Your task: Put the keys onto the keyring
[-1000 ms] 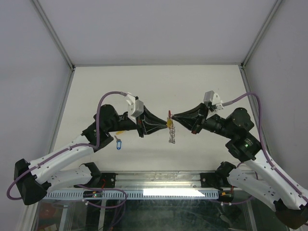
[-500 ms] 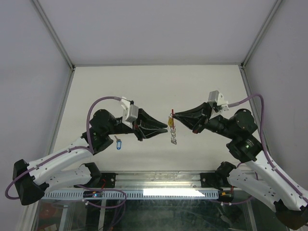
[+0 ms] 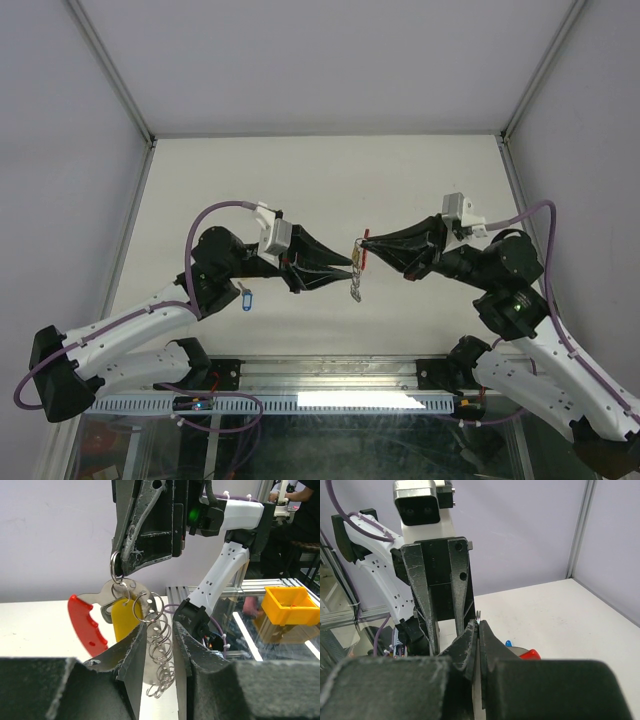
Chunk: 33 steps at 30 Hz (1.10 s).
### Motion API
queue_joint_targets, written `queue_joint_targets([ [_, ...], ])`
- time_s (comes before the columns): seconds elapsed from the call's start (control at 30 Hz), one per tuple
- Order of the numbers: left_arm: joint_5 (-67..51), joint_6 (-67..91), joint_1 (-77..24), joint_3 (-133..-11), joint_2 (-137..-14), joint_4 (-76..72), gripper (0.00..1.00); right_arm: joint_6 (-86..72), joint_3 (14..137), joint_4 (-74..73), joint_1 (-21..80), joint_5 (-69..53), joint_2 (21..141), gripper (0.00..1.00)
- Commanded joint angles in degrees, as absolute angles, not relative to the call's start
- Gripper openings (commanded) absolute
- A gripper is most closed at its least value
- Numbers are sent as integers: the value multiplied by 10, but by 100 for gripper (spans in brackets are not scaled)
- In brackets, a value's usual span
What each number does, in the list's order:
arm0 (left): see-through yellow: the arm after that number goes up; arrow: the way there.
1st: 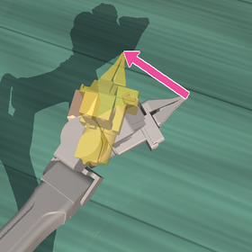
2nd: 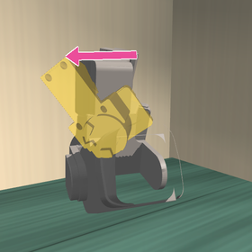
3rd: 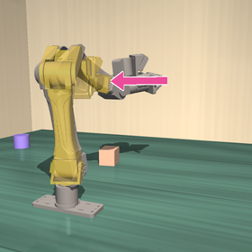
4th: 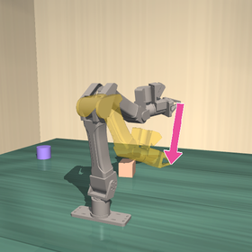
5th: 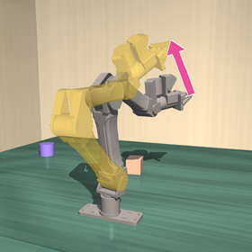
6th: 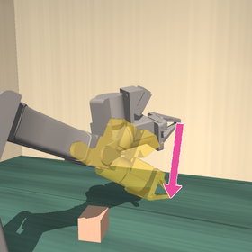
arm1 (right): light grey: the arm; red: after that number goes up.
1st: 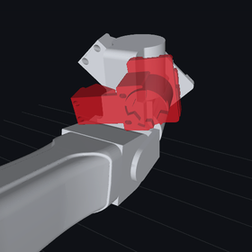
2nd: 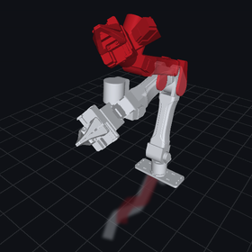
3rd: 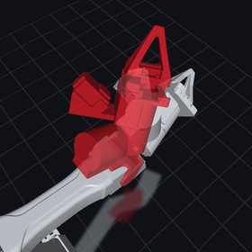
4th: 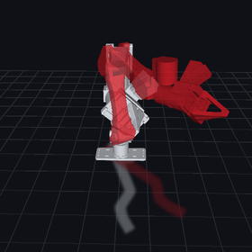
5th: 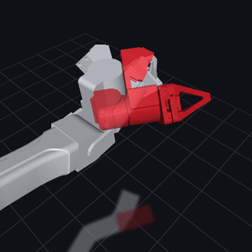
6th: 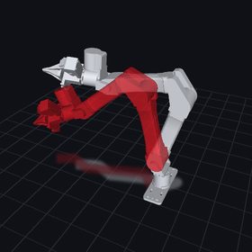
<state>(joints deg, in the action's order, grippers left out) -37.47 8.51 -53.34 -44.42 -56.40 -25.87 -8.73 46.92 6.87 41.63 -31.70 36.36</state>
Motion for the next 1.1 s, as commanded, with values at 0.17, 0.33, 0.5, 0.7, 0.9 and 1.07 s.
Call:
queue_joint_targets([
  [0.17, -357, 91, -540, -450, -566, -288, 26, -91, 474, 121, 418, -333, 356, 0],
  [0.33, -359, 91, -540, -456, -574, -292, 27, -91, 474, 121, 417, -340, 358, 0],
  [0.5, -372, 93, -540, -465, -583, -297, 28, -86, 475, 113, 417, -340, 361, 0],
  [0.7, -397, 101, -540, -465, -587, -311, 29, -80, 475, 104, 417, -331, 359, 0],
  [0.9, -408, 105, -540, -466, -585, -320, 31, -78, 472, 100, 417, -328, 359, 0],
  [1.07, -404, 108, -540, -466, -585, -326, 33, -76, 473, 96, 417, -327, 360, 0],
])
